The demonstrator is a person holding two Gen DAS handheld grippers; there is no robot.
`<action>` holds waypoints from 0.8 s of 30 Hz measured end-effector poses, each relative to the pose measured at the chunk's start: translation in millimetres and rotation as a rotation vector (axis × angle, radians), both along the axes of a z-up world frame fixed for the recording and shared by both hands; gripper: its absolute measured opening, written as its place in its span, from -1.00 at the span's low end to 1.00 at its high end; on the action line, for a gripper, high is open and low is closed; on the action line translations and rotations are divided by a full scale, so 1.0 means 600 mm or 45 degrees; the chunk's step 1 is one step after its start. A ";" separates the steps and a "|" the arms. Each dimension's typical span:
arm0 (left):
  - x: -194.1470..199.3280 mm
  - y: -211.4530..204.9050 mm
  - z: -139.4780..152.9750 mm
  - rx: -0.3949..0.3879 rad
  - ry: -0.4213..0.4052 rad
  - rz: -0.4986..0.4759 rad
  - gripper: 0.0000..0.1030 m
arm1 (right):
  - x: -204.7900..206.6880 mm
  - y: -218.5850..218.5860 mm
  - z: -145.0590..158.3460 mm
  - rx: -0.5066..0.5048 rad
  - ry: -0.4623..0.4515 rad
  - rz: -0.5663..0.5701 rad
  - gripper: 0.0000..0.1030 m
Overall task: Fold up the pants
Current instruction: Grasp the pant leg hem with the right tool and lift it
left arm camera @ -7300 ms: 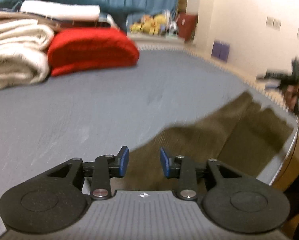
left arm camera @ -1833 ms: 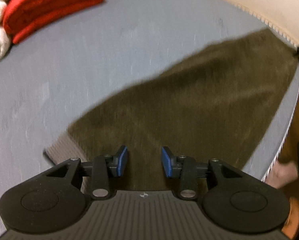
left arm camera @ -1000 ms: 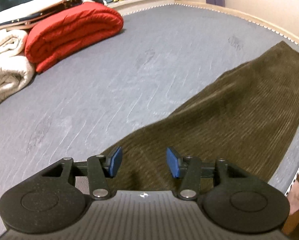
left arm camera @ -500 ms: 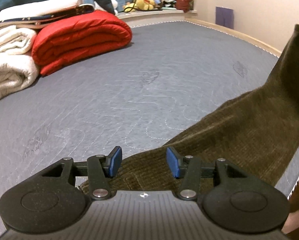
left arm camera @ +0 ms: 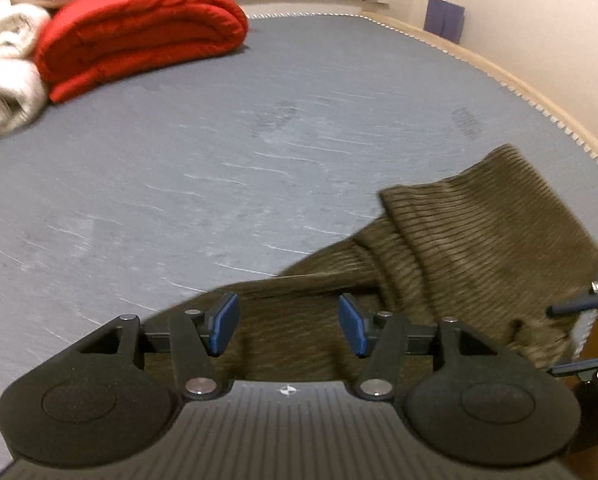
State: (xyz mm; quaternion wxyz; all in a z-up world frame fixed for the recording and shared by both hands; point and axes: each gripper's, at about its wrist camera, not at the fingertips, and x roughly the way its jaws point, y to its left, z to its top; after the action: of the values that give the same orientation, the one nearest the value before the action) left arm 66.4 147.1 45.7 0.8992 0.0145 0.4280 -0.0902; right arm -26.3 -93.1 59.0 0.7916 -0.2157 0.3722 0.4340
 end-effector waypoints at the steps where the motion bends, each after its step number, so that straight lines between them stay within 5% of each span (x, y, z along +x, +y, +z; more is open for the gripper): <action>1: 0.003 -0.004 -0.002 -0.034 0.013 -0.004 0.17 | 0.018 -0.010 0.011 0.051 0.046 -0.043 -0.05; 7: 0.043 -0.038 -0.027 -0.261 0.121 -0.029 0.17 | 0.103 -0.107 0.051 0.258 0.174 -0.352 0.26; 11: 0.075 -0.068 -0.050 -0.352 0.203 -0.014 0.23 | 0.153 -0.203 0.029 0.236 0.208 -0.688 0.54; 16: 0.111 -0.094 -0.081 -0.347 0.267 0.028 0.45 | 0.193 -0.311 -0.041 0.141 0.371 -1.052 0.60; 20: 0.134 -0.110 -0.095 -0.350 0.286 0.041 0.53 | 0.189 -0.356 -0.080 0.127 0.437 -1.098 0.60; 22: 0.141 -0.118 -0.085 -0.323 0.269 0.027 0.15 | 0.186 -0.356 -0.089 0.116 0.434 -1.061 0.60; 24: 0.144 -0.123 -0.063 -0.276 0.230 0.022 -0.69 | 0.180 -0.354 -0.088 0.091 0.412 -1.022 0.61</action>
State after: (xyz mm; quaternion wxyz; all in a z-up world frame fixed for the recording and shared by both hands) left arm 152.5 73.1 7.8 0.8541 -0.0946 0.4949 -0.1289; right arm 81.9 -305.7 6.2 0.8361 0.0446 0.5305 0.1326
